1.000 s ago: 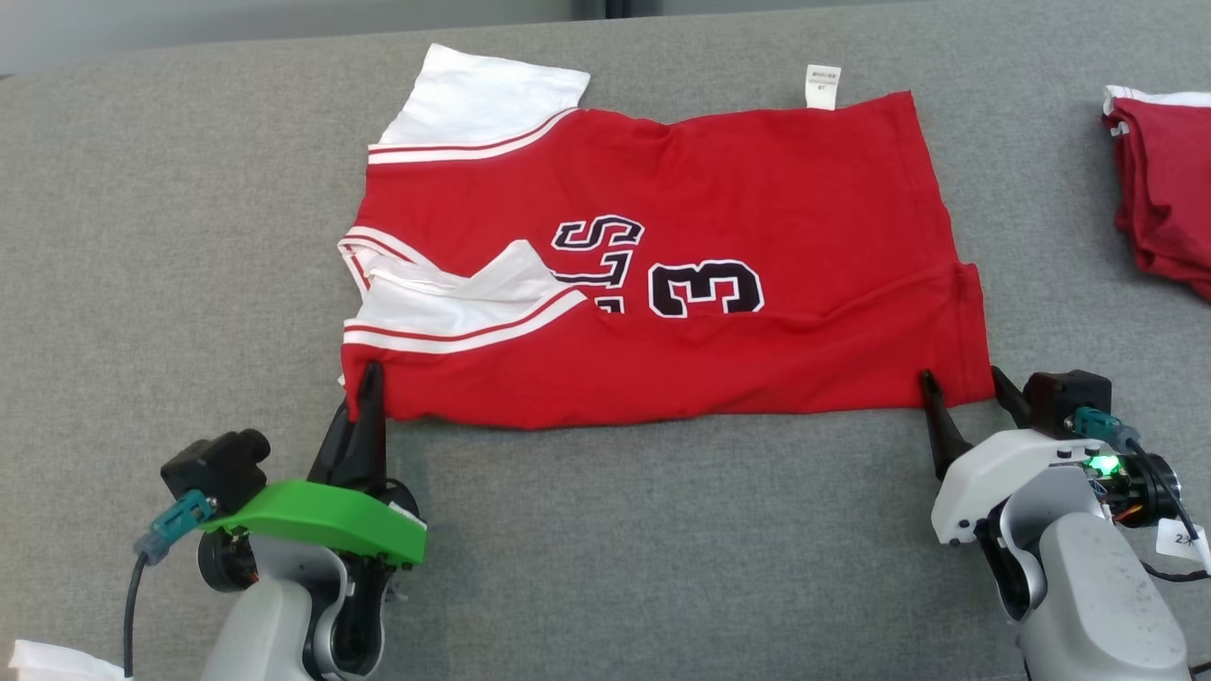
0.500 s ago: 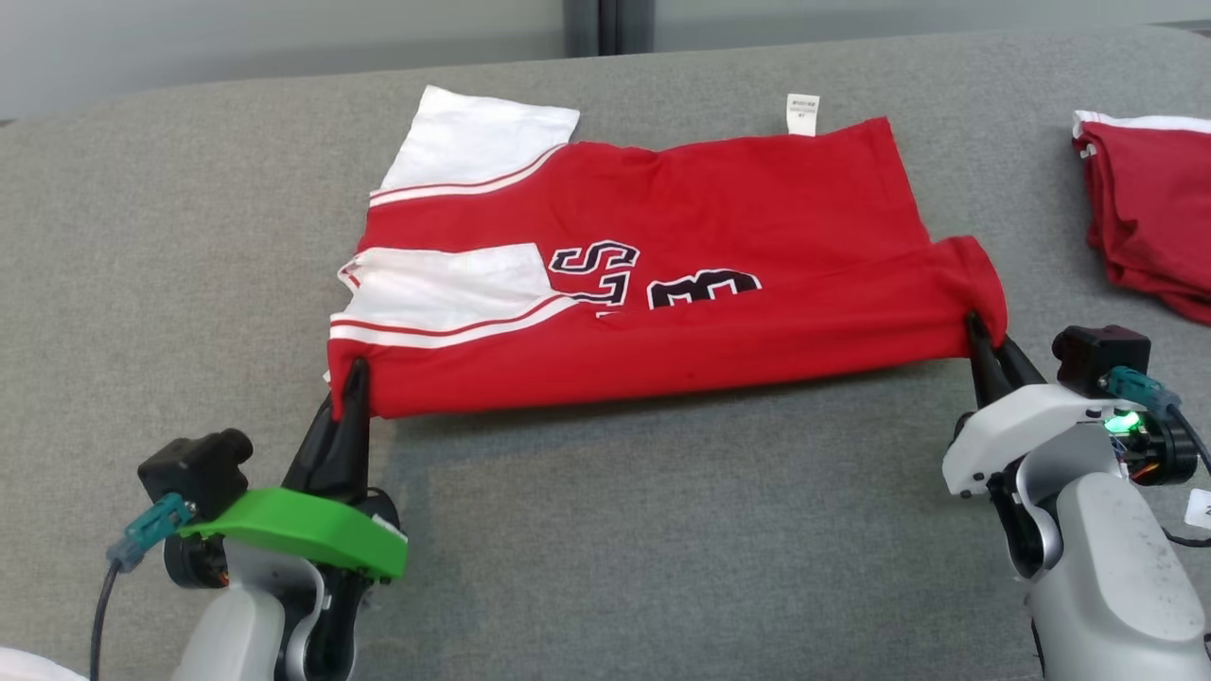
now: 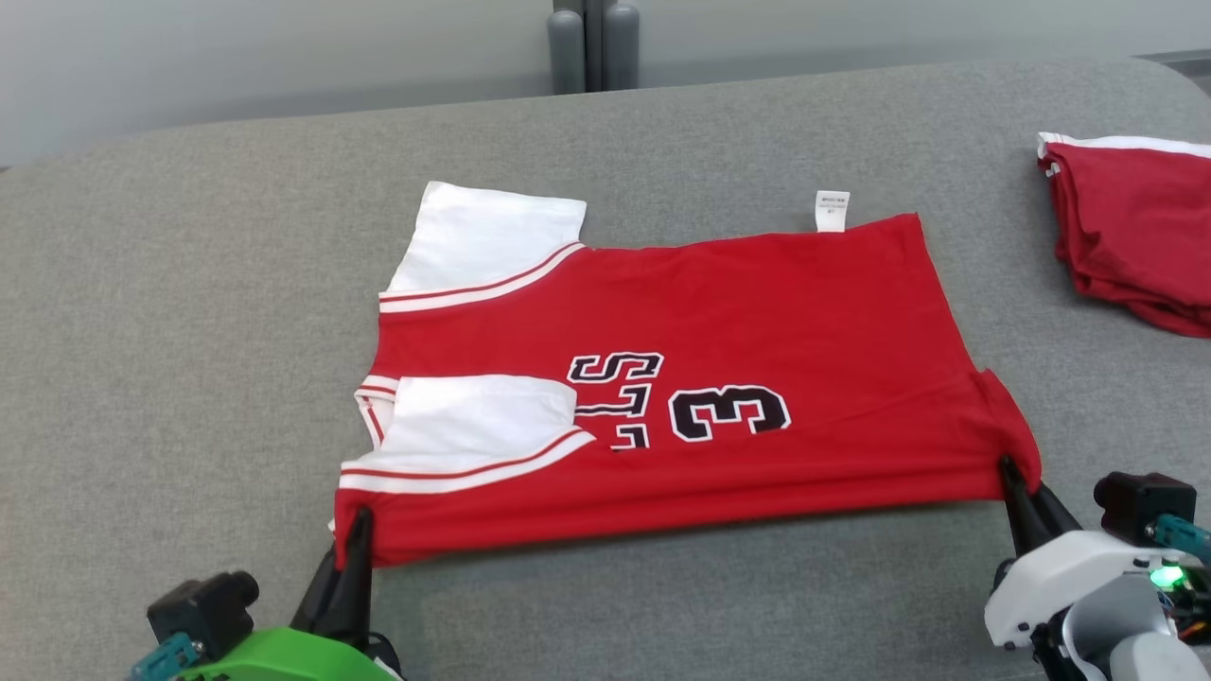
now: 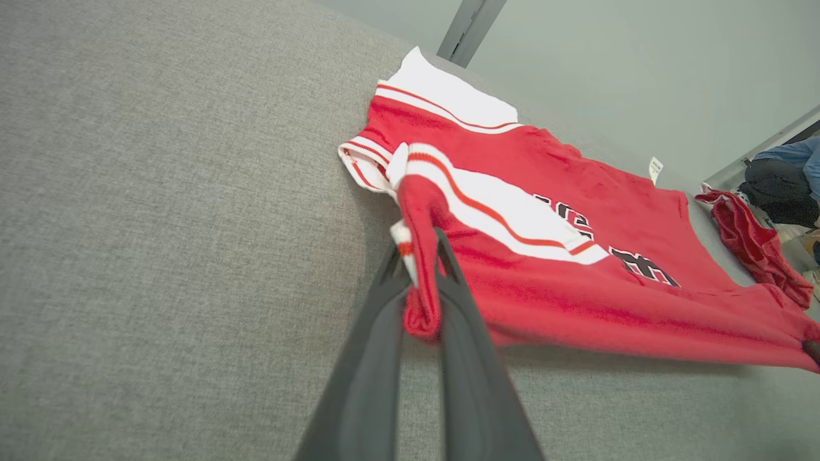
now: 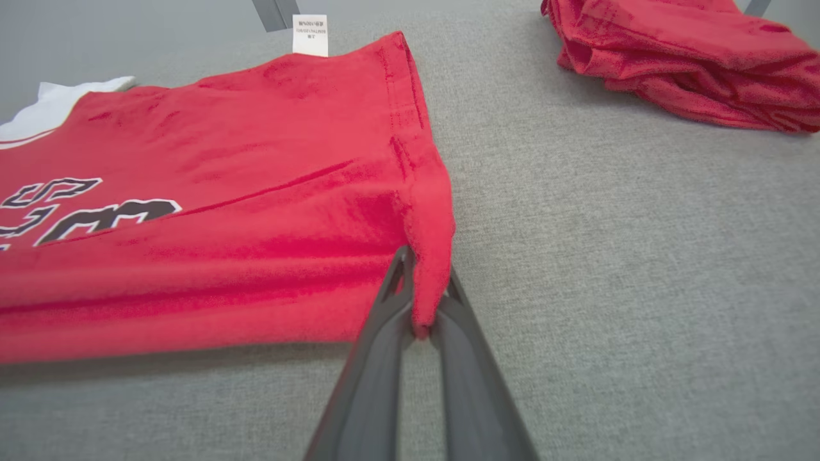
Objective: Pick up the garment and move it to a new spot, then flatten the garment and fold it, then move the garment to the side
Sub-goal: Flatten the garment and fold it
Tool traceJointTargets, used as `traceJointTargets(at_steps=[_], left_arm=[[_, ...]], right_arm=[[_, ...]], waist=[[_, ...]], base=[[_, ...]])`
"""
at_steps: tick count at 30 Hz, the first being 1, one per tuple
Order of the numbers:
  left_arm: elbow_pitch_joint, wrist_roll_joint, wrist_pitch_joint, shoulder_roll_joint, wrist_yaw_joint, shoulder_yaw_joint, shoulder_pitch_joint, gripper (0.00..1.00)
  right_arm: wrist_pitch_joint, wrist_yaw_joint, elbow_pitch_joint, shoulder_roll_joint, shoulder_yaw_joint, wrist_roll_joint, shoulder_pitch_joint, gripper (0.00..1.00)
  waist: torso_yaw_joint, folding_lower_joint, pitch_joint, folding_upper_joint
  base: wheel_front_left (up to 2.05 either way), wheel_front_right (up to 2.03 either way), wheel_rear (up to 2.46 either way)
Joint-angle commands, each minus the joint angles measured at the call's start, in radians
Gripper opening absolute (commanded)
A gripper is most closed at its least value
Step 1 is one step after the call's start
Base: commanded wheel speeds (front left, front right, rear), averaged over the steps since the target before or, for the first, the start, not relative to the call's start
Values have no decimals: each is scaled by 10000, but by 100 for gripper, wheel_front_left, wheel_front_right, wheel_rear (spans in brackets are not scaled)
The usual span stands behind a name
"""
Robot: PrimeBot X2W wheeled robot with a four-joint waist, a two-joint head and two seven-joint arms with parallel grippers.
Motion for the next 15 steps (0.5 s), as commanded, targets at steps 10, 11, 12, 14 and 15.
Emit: traceJointTargets(at_steps=[10, 11, 12, 14, 15], left_arm=[[570, -94, -31, -106, 265, -77, 569, 69], [621, -71, -34, -92, 265, -99, 560, 100], [653, -64, -36, -74, 248, -113, 558, 100], [624, -126, -19, -46, 256, -82, 605, 100], [582, -108, 2, 5, 283, -68, 664, 100]], right_arm=[[-353, -22, 438, -73, -161, 129, 473, 100], [-413, -22, 473, -58, -156, 104, 452, 100], [-452, -22, 497, -58, -175, 86, 456, 100], [-577, -22, 451, -66, -282, 51, 484, 100], [-613, -22, 423, -63, -308, 40, 513, 100]], waist=[[-64, 0, 99, 0], [-67, 0, 89, 0], [-64, 0, 74, 0], [-62, 0, 38, 0], [-71, 0, 25, 0]], base=[[0, 0, 0], [0, 0, 0], [0, 0, 0], [0, 0, 0], [0, 0, 0]])
